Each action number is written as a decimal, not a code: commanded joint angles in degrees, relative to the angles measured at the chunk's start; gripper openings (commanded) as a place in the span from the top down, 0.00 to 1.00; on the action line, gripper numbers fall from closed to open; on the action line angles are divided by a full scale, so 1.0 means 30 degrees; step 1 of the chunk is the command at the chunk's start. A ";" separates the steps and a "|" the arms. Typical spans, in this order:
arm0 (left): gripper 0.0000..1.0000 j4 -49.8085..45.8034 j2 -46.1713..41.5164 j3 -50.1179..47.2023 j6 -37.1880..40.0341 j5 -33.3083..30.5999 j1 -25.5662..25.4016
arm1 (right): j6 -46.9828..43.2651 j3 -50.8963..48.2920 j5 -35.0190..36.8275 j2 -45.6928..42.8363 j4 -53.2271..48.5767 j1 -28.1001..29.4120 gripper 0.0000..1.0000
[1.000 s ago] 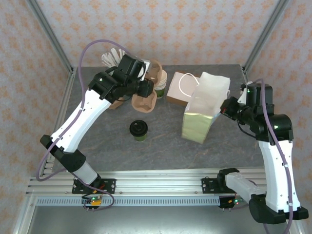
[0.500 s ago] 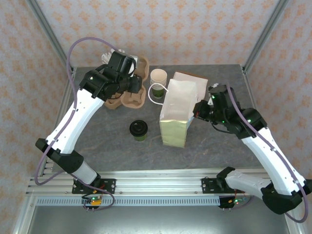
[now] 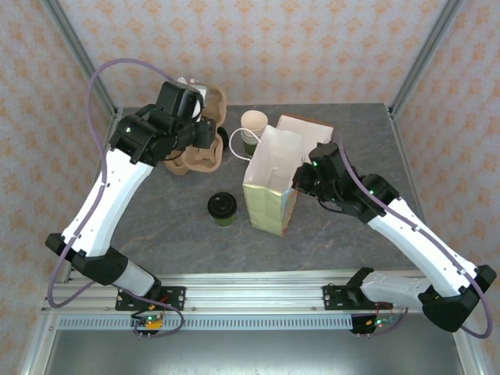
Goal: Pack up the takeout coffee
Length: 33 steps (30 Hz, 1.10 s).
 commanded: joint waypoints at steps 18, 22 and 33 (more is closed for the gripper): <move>0.69 -0.0090 0.3871 0.6111 -0.3409 0.0990 -0.6764 | -0.5453 0.3213 0.3977 -0.1401 -0.2299 -0.2532 0.42; 0.70 -0.1001 0.5694 0.7775 -0.3135 0.0266 -0.7084 | -0.6945 0.3070 0.3933 -0.1670 -0.1652 -0.4968 0.41; 0.71 -0.2932 0.7640 0.8909 -0.1863 -0.1238 -0.7386 | -0.8158 0.1925 0.2066 -0.0991 -0.1079 -0.6889 0.39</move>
